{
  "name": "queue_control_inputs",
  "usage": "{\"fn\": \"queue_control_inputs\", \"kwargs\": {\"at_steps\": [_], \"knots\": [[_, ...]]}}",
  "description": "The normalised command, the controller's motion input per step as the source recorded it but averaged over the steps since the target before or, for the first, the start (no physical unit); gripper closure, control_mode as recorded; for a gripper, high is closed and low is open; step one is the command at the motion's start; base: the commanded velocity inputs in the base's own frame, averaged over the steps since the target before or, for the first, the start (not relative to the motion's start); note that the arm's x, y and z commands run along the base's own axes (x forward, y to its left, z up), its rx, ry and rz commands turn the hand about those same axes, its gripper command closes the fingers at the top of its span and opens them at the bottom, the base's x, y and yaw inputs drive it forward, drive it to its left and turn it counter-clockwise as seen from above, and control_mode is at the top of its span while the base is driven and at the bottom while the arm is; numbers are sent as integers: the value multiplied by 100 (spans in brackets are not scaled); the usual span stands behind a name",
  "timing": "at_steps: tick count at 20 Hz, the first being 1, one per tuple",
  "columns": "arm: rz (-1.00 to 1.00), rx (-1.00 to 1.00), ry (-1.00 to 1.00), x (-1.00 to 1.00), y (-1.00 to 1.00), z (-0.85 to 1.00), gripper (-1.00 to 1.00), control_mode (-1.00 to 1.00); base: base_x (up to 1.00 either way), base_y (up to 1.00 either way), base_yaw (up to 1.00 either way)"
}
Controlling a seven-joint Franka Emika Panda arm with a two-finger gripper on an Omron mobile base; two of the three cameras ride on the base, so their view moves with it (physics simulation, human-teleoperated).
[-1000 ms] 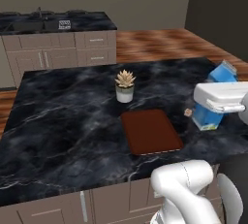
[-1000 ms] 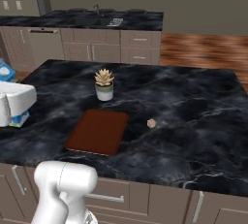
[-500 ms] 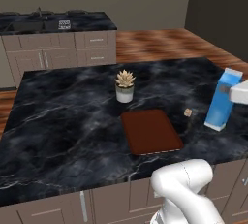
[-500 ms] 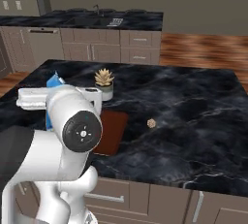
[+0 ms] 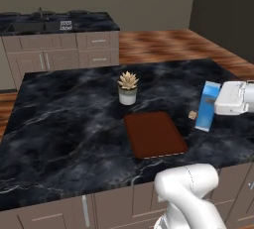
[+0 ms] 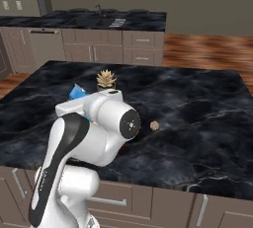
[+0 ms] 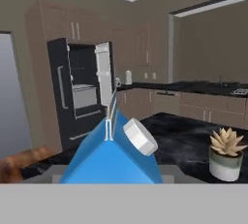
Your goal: Take out the milk from the fridge and place it on the tray on the counter. Then take the sugar cube near the tray and place it in the tray.
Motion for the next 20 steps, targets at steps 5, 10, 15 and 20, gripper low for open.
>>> {"fn": "queue_control_inputs", "kwargs": {"at_steps": [5, 10, 15, 20], "knots": [[12, -2, -2, 64, 27, -33, 100, -100, 0, 0, 0], [22, 2, 0, 43, 6, -31, 100, -100, 0, 0, 0], [27, 3, 5, 35, -1, -24, 100, -100, 0, 0, 0], [20, 0, 8, 41, 0, -14, 100, -100, 0, 0, 0]]}}
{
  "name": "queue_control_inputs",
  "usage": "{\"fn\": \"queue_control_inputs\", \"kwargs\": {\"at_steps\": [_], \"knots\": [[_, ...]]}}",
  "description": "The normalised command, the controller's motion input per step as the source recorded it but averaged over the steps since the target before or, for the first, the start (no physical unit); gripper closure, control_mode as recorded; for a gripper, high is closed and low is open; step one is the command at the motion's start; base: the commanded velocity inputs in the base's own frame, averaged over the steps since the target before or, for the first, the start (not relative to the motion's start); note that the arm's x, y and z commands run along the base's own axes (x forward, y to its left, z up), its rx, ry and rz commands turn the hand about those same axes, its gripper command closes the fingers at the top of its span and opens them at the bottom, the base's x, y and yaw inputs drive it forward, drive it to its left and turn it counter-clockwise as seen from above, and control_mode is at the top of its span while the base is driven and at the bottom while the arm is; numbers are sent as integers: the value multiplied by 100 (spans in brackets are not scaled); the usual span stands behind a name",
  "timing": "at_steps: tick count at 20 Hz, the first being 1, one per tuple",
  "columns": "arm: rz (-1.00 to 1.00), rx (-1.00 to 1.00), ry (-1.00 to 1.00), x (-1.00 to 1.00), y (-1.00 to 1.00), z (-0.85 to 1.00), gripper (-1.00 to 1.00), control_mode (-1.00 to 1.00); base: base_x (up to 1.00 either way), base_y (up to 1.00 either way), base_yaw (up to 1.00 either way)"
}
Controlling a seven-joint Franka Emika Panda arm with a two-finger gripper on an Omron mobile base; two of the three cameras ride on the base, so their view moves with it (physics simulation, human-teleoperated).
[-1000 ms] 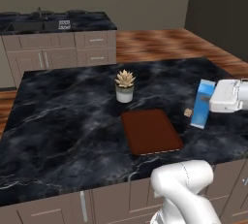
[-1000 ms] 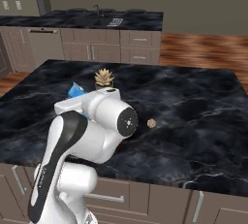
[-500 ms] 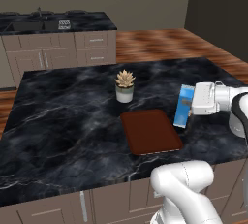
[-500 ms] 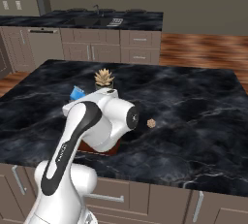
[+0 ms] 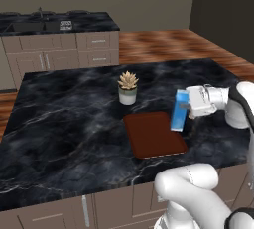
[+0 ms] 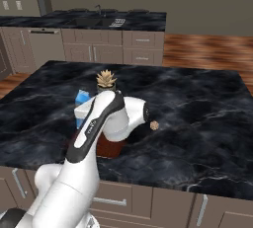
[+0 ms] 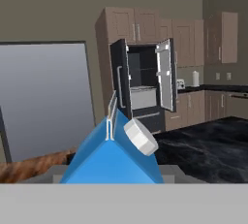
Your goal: Take out the milk from the fridge and place it on the tray on the counter. Then take the sugar cube near the tray and place it in the tray.
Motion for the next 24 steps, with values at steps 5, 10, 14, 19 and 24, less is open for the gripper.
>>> {"fn": "queue_control_inputs", "kwargs": {"at_steps": [5, 10, 14, 19, 24], "knots": [[7, -2, 1, 44, 3, -15, 100, -100, 0, 0, 0], [1, -4, 0, 47, 10, -21, 100, -100, 0, 0, 0], [3, 0, 2, 44, 21, -22, 100, -100, 0, 0, 0], [4, 0, 0, 22, 17, -25, 100, -100, 0, 0, 0], [2, -1, 0, 23, 22, -41, 100, -100, 0, 0, 0]]}}
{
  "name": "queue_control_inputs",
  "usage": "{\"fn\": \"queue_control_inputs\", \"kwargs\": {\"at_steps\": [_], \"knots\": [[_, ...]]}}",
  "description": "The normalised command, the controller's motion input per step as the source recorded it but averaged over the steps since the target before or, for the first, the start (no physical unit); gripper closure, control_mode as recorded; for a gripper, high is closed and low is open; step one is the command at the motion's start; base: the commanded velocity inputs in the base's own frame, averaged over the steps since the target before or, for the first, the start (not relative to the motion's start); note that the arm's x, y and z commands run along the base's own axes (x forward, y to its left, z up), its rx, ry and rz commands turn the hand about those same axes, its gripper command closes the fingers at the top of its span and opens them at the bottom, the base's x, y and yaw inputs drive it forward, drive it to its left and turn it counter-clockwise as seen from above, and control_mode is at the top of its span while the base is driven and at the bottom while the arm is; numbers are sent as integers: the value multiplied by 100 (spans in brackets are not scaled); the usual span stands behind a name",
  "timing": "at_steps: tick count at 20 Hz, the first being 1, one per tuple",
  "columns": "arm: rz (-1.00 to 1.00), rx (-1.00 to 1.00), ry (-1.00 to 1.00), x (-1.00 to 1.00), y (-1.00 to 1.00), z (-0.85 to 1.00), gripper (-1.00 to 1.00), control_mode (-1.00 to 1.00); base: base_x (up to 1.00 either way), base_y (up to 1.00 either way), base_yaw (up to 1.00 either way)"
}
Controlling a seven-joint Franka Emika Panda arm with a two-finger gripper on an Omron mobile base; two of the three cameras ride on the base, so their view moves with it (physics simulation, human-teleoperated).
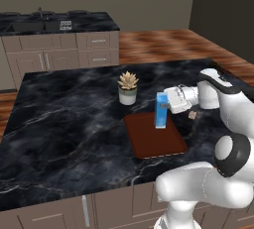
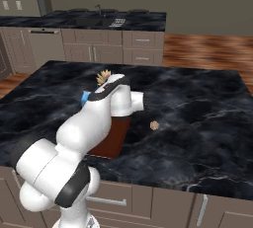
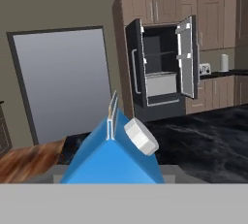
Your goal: Take out the milk from the fridge and place it on the tray on the counter. Then take the sugar cube near the tray and place it in the tray.
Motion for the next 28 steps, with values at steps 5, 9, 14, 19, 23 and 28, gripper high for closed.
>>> {"fn": "queue_control_inputs", "kwargs": {"at_steps": [5, 9, 14, 19, 23, 28], "knots": [[0, -1, -1, 24, 19, -46, 100, -100, 0, 0, 0], [0, 1, -7, 37, 5, -49, 100, -100, 0, 0, 0], [4, 14, 0, 38, 9, -45, 100, -100, 0, 0, 0], [1, 8, 0, 47, 4, -33, 100, -100, 0, 0, 0], [0, 0, 0, 37, 0, -18, 100, -100, 0, 0, 0], [0, 0, 3, 23, 5, -1, 100, -100, 0, 0, 0]]}}
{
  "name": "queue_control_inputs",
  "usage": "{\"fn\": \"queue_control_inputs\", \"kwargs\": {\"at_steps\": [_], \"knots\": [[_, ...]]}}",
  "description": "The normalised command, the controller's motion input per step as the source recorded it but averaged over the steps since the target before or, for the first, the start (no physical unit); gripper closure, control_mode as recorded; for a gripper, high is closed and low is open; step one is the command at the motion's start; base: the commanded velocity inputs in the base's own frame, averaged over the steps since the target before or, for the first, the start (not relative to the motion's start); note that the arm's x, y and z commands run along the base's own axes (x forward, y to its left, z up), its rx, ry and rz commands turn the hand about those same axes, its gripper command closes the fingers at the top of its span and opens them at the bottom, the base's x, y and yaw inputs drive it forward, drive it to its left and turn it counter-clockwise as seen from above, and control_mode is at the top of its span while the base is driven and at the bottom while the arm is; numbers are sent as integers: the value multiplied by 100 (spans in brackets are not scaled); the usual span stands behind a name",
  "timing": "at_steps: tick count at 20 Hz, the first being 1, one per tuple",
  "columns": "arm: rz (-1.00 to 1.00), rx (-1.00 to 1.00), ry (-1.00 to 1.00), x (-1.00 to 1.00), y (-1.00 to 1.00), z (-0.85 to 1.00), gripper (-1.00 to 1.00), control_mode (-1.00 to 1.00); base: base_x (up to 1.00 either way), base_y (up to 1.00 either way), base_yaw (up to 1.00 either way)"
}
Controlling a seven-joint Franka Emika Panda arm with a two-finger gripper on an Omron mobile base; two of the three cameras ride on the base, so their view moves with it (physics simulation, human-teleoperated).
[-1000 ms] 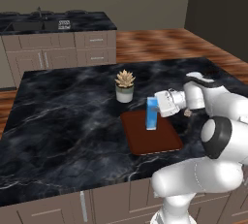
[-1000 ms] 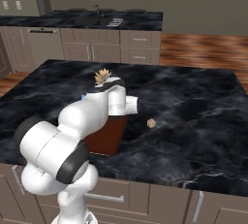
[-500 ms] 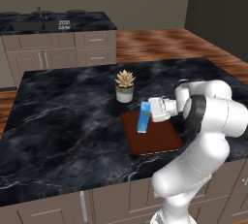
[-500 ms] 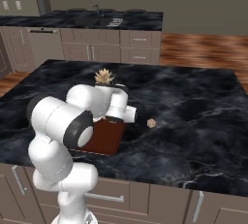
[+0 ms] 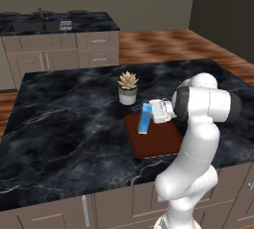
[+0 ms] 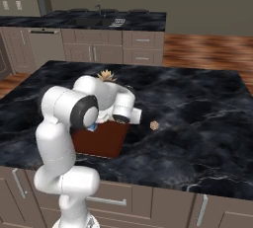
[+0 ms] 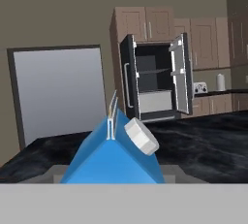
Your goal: Take out the milk from the fridge and place it on the tray on the counter. Then take the sugar cube near the tray and place it in the tray.
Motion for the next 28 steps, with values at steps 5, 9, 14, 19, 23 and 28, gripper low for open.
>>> {"fn": "queue_control_inputs", "kwargs": {"at_steps": [5, 9, 14, 19, 23, 28], "knots": [[0, -2, 5, 13, 20, 0, 100, -100, 0, 0, 0], [0, -8, 2, 7, 33, -6, 100, -100, 0, 0, 0], [-1, -13, 0, 0, 21, -1, 100, -100, 0, 0, 0], [0, -2, 0, 0, 1, -12, 100, -100, 0, 0, 0], [0, 0, 0, 0, 0, -38, 100, -100, 0, 0, 0], [0, 0, 0, 0, 0, -54, 100, -100, 0, 0, 0]]}}
